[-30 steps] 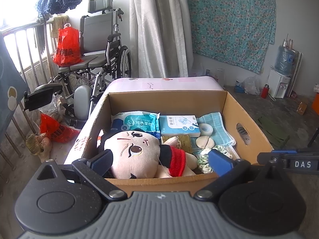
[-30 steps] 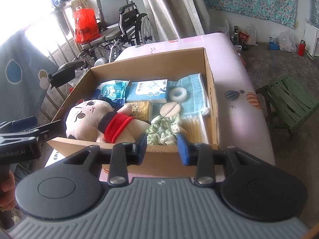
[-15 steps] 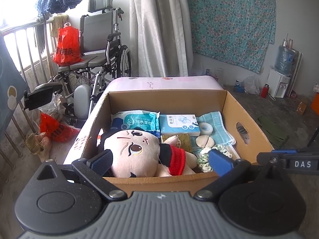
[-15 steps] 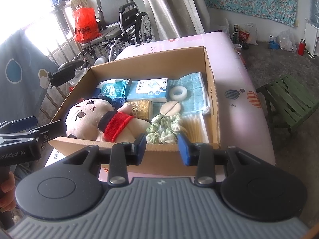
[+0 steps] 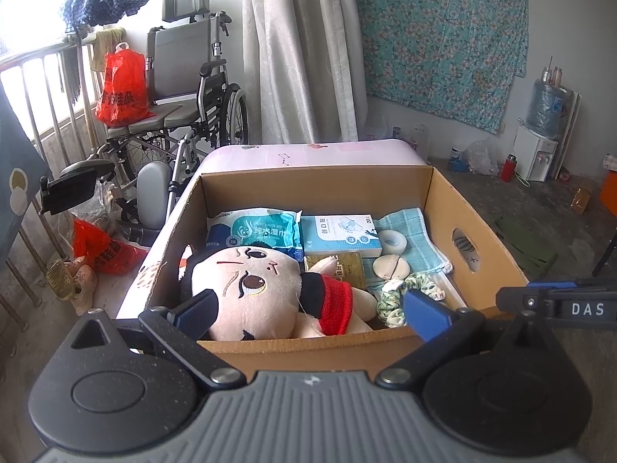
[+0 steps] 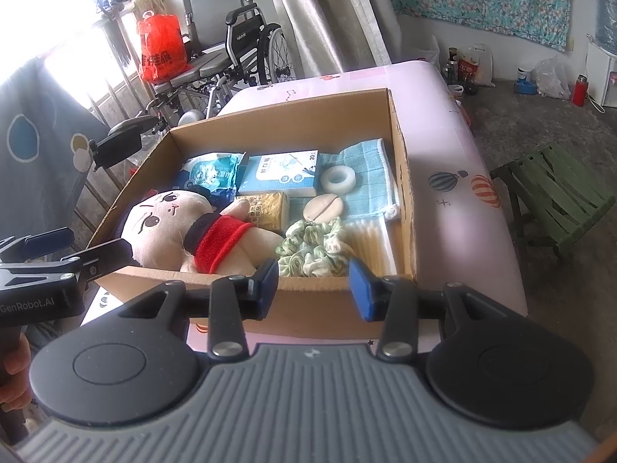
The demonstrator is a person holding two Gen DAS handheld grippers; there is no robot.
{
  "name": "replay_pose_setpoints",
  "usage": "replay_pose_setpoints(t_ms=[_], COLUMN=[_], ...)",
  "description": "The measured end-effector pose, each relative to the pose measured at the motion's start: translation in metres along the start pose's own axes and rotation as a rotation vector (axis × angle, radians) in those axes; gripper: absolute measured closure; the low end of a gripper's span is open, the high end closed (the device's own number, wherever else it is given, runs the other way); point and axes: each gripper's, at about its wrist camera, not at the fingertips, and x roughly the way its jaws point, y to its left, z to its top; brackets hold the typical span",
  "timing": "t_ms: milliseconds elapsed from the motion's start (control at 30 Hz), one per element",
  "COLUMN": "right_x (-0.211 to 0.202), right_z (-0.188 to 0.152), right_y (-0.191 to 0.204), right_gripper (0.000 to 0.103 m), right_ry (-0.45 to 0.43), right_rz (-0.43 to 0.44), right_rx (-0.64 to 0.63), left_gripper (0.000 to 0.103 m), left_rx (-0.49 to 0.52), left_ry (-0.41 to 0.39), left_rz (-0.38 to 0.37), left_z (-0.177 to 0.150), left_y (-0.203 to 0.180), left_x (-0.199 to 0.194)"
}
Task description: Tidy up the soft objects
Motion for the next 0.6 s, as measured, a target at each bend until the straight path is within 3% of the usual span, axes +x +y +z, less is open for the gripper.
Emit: replay_pose_setpoints(t_ms=[600], right_x=[0.0023], right_z=[0.0019], right_y=[0.0009], right_gripper=[0.061], right_ry=[0.0], right_rz=[0.003], right_rx=[-0.003], left_gripper=[0.0], left_rx=[0.002], left_ry=[0.008], left_rz=[-0.004], left_z=[0.0019], left_y=[-0.0004], left_x=[0.0048])
